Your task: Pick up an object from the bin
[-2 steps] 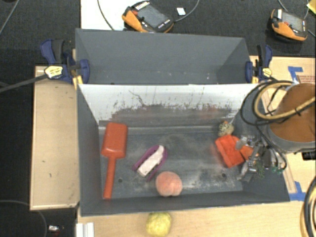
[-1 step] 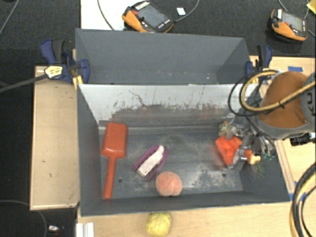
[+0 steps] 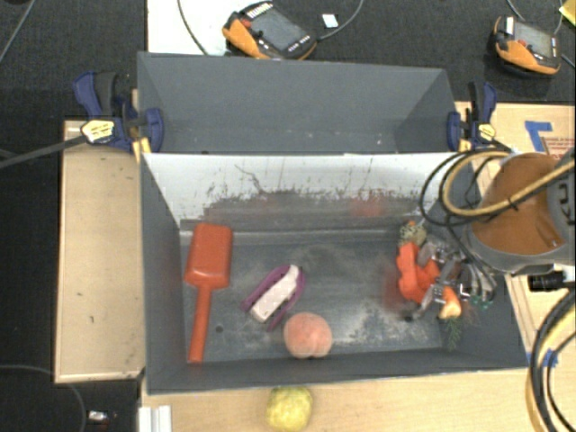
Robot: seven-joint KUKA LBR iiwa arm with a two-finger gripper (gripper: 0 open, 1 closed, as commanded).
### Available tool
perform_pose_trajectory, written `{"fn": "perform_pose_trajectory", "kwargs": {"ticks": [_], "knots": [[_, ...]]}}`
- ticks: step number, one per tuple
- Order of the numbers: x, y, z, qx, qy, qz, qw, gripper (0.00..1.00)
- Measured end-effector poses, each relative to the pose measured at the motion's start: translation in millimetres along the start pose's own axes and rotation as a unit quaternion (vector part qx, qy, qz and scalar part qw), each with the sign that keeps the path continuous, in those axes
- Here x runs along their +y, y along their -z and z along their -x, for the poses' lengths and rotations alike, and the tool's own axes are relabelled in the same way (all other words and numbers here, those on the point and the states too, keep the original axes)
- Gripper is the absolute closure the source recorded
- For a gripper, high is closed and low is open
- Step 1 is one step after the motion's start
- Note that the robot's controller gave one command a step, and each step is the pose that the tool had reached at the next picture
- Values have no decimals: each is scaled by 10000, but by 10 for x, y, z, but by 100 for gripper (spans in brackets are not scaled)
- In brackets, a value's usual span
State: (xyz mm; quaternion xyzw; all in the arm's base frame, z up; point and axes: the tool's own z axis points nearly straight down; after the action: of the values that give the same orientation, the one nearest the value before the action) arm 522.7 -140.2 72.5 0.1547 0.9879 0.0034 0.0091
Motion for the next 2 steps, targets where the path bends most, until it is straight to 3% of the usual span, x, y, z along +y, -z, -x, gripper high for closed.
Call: {"fn": "perform_pose_trajectory", "kwargs": {"ticks": [1, 2], "knots": [[48, 15, 188, 4, 513, -38, 9987, 100], [48, 15, 188, 4, 518, -38, 9987, 100]]}}
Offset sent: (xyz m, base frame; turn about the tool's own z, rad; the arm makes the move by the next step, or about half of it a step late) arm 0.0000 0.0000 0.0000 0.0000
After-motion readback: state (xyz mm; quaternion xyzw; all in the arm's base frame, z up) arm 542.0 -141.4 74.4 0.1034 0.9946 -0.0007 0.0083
